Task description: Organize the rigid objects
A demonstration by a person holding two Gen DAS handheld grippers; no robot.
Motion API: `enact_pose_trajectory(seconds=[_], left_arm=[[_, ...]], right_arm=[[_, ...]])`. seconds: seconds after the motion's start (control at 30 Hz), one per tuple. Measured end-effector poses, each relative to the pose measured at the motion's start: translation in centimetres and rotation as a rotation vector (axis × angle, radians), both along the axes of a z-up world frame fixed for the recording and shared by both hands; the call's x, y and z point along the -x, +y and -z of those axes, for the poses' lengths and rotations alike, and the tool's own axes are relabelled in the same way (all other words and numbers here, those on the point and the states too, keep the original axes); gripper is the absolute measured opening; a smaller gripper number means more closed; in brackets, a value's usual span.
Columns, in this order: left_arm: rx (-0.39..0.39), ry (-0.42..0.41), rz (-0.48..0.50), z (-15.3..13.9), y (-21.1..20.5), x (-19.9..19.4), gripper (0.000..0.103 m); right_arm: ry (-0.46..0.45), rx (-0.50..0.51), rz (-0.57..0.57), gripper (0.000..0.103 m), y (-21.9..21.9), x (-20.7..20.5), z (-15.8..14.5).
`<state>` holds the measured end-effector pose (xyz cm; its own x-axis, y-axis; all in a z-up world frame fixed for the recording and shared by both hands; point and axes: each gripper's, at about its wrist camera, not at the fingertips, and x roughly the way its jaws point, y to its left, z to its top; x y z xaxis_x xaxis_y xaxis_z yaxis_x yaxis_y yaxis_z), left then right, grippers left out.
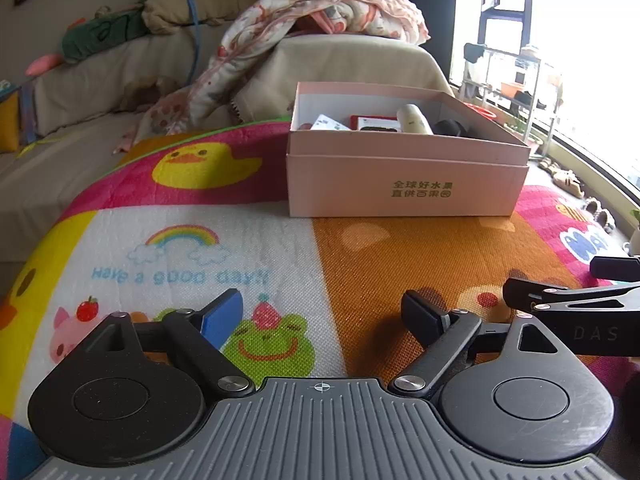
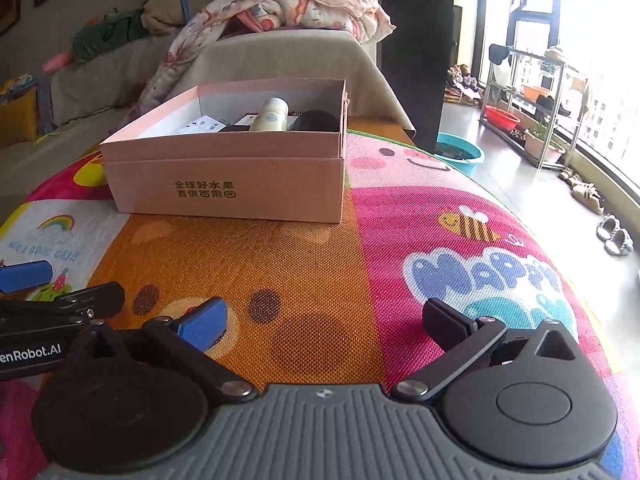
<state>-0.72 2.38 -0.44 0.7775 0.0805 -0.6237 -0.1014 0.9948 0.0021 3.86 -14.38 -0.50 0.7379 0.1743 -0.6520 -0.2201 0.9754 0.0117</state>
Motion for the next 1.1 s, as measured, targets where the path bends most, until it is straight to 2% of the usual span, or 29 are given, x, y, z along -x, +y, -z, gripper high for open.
enact_pose_trajectory(seconds=[1.1], left_arm=[[0.008, -0.001, 0.000, 0.05, 0.01, 0.02, 0.091]], right_arm=[[0.000, 0.002, 0.000, 0.103, 0.02, 0.02, 0.00]])
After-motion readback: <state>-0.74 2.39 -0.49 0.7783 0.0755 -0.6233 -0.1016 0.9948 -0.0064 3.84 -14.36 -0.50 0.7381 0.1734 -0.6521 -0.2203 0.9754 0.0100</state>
